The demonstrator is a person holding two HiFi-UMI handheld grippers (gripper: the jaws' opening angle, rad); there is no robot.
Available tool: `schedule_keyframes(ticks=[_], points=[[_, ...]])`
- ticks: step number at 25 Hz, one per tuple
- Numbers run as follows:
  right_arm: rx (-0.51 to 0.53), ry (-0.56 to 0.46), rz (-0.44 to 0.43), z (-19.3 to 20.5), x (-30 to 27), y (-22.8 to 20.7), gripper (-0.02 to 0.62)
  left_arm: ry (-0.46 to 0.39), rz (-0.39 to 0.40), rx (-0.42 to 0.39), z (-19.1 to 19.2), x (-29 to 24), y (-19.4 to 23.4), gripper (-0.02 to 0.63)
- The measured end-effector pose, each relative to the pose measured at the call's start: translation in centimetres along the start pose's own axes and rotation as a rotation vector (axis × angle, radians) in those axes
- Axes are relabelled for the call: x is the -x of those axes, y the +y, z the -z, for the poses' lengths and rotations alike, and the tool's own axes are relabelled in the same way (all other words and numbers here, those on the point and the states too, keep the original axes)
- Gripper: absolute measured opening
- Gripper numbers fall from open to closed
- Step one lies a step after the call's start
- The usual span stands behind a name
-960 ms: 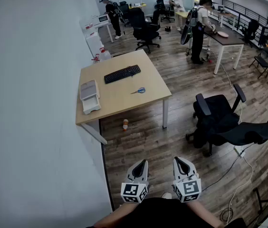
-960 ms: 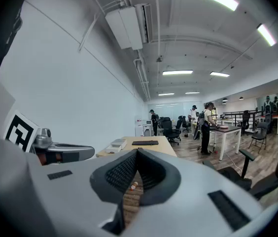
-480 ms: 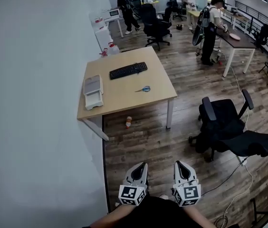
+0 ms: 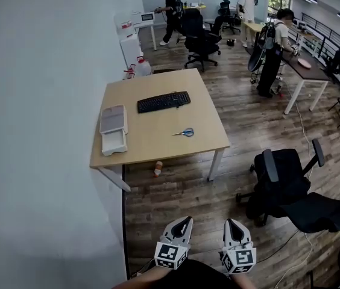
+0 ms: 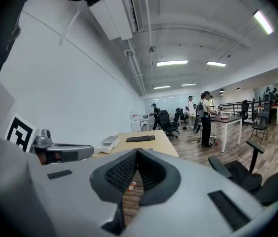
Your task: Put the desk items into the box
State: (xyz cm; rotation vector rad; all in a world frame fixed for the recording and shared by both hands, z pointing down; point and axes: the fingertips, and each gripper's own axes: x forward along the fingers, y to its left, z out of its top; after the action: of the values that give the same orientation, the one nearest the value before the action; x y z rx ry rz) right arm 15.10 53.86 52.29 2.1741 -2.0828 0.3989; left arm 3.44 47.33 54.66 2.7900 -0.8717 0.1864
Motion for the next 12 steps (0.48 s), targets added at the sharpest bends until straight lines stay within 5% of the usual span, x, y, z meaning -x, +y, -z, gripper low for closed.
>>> schedule_keyframes(ticks=[12], points=[[0.009, 0.037, 0.063, -4.9, -16.2, -1.6, 0.060, 0.040, 0.052, 0.012, -3.3, -10.9, 12.9, 0.018]])
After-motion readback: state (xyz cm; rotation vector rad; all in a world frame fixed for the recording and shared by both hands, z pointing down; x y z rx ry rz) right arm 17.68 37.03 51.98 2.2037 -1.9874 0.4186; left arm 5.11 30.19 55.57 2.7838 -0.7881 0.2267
